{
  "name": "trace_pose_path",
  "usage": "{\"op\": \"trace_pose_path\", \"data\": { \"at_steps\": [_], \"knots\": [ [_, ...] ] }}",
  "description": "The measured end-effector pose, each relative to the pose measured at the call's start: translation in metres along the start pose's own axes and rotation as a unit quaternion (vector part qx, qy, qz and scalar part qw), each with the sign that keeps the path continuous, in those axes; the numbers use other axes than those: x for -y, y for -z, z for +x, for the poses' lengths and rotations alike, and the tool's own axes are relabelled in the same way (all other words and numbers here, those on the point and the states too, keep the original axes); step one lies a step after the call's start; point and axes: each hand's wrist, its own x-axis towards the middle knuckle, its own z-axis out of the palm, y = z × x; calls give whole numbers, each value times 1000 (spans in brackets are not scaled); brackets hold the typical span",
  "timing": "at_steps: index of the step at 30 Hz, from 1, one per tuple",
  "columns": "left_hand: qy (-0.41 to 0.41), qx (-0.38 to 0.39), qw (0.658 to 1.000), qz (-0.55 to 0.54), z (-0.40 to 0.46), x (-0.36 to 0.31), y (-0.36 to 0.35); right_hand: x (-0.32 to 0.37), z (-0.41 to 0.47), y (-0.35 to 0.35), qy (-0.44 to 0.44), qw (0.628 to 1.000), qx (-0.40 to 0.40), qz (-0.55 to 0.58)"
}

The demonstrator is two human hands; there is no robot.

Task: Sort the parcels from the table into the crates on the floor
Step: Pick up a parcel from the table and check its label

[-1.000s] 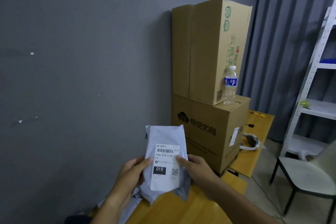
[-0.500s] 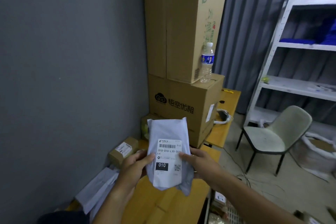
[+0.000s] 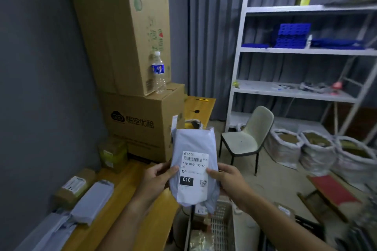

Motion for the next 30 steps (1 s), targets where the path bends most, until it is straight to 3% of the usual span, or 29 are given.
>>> {"op": "trace_pose_path", "data": {
  "at_steps": [16, 23, 30],
  "knots": [
    [34, 175, 983, 33, -10, 63, -331, -53, -107, 312, -2, 984, -180, 18],
    [64, 208, 975, 53, 10, 101, -406, -92, -101, 382, -42, 970, -236, 34],
    [126, 228, 963, 64, 64, 168, -437, -135, -48, 419, -112, 964, -241, 29]
  ]
}}
